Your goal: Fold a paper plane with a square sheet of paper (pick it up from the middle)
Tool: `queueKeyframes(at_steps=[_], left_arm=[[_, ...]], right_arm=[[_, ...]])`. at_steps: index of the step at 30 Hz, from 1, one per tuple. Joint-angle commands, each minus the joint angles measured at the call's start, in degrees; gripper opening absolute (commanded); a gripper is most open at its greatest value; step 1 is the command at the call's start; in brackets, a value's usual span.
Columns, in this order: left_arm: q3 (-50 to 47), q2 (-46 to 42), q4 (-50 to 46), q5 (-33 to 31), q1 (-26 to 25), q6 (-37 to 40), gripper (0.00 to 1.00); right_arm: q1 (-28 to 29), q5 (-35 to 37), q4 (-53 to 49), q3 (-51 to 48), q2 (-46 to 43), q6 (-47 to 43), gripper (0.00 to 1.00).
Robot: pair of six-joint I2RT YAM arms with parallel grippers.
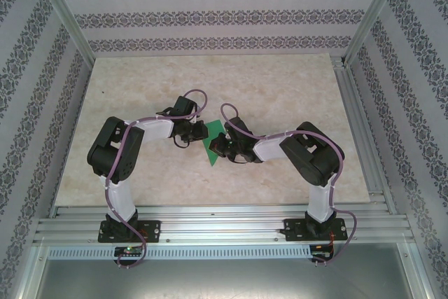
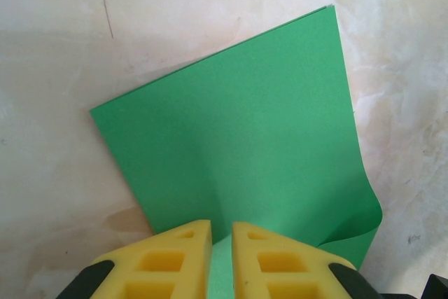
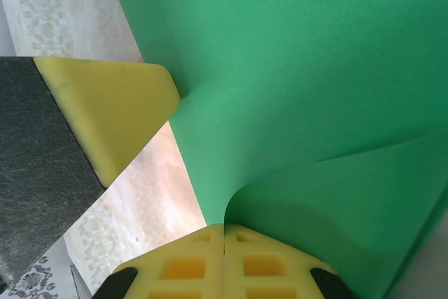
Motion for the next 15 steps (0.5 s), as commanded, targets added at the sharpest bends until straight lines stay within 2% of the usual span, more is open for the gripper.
queueKeyframes(at_steps=[1, 6, 15], left_arm=[[0.48, -1.42, -1.96, -0.11, 0.24, -0.54, 0.21], [0.34, -5.17, -2.75, -1.82, 1.03, -2.27, 0.27], [-2.46, -8.87, -2.96, -1.74, 2.58, -3.11, 0.28]], right_arm=[[-0.39, 2.53, -1.49, -0.15, 1.31, 0.37, 0.11], [-0.07, 2.16, -3.39, 0.31, 1.98, 0.00, 0.24], [0.09, 2.67, -3.74, -0.39, 1.74, 0.47, 0.29]])
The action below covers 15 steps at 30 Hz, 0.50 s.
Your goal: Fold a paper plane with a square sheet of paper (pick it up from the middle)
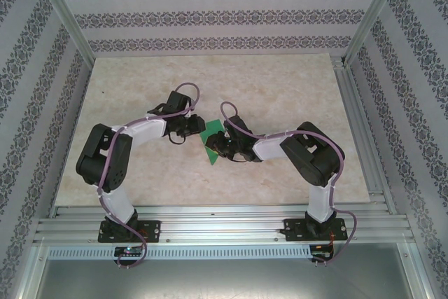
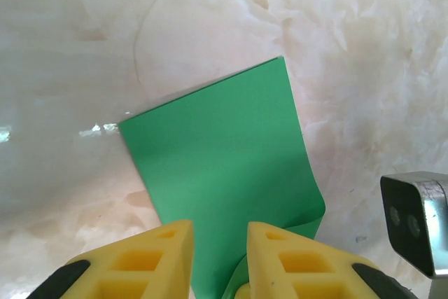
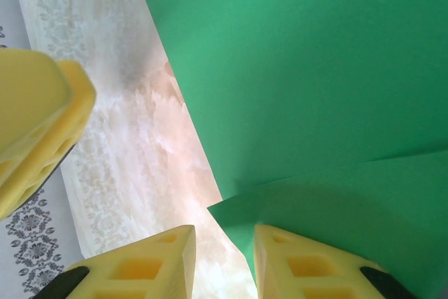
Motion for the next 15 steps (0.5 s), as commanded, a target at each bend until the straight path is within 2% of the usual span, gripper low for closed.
queueKeyframes(at_steps=[1, 3, 9, 15], left_arm=[[-1.94, -2.06, -1.38, 0.04, 0.74, -0.48, 0.29], [-2.64, -2.59, -1.00, 1.21, 0.81, -0.34, 0.28], [-3.71, -2.45, -0.18, 5.96, 0.45, 1.31, 0.25], [-3.50, -0.59, 0.09, 6.66, -0.27, 2.16, 0.24]], right_arm=[[-0.04, 3.27, -4.14, -1.26, 1.78, -0.21, 0.28], [-0.20, 3.58, -4.46, -1.43, 1.61, -0.12, 0.25], [-0.45, 4.32, -6.80, -1.42, 0.95, -0.69, 0.05], [-0.38, 2.46, -5.34, -1.13, 1.10, -2.17, 0.02]])
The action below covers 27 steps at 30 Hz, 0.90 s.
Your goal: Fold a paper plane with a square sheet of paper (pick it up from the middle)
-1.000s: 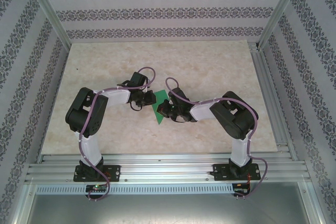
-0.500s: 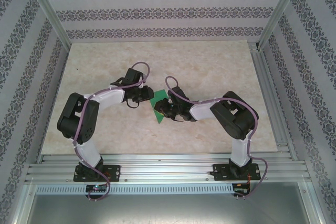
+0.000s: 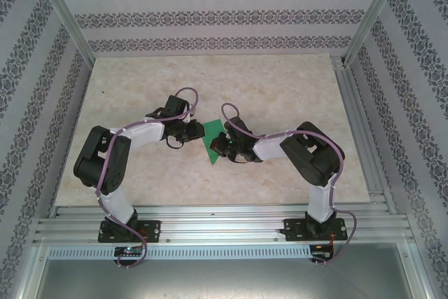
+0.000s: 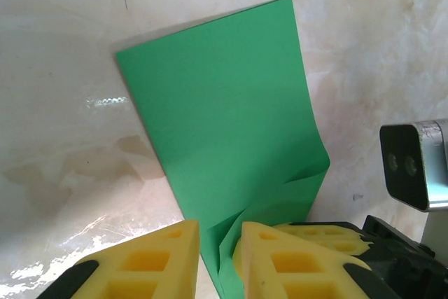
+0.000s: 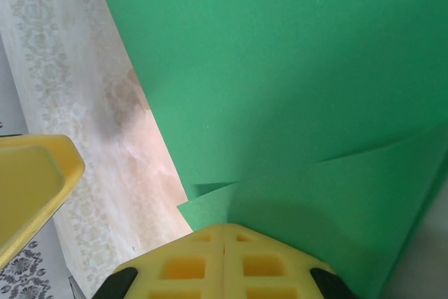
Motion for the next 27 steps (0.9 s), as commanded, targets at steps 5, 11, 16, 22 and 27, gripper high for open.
queueKeyframes(at_steps=[5, 11, 16, 22, 27], left_arm=[[1.57, 3.90, 0.67, 1.49, -0.52, 1.67, 0.22], [3.98, 7.91, 0.33, 0.22, -1.00, 1.94, 0.20], [4.06, 8.71, -0.56, -1.14, -1.24, 1.98, 0.19], [3.96, 8.63, -1.04, -1.80, -1.17, 2.18, 0.19], [4.06, 8.67, -1.03, -1.58, -1.26, 2.24, 0.19]], right_arm=[[-0.22, -0.61, -2.96, -0.57, 0.60, -4.09, 0.02], [0.06, -1.31, -2.26, -0.28, 0.29, -5.44, 0.02], [0.33, -2.18, -0.91, -0.28, -0.23, -6.21, 0.03], [0.39, -2.79, 0.45, -0.67, -1.32, -6.93, 0.04], [0.41, -2.79, 0.55, -0.63, -0.71, -6.97, 0.05]])
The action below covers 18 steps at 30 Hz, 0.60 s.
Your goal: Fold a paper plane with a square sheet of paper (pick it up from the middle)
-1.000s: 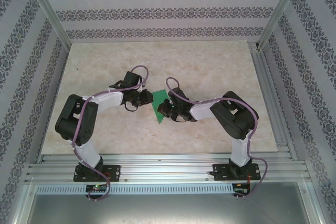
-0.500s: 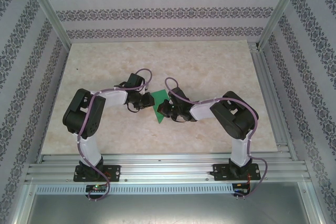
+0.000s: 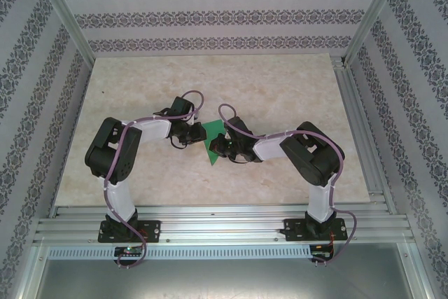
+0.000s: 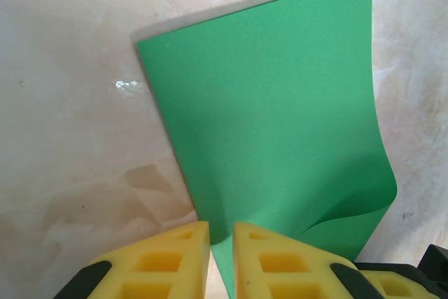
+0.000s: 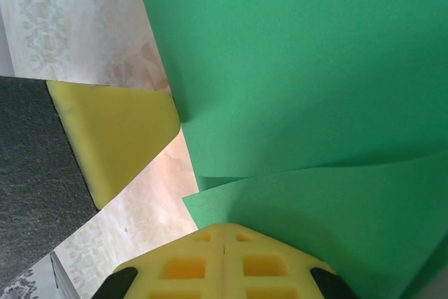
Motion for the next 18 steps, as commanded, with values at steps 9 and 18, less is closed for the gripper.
queueKeyframes(at_steps=[9, 18], left_arm=[[0.84, 1.34, -0.47, -1.00, -0.94, 1.61, 0.18], [0.82, 1.33, -0.38, -0.35, -1.12, 1.63, 0.17]], right_arm=[[0.15, 0.28, -1.00, 0.62, 0.90, -0.80, 0.04], [0.05, -0.18, -0.47, 0.80, 1.85, -0.56, 0.03]])
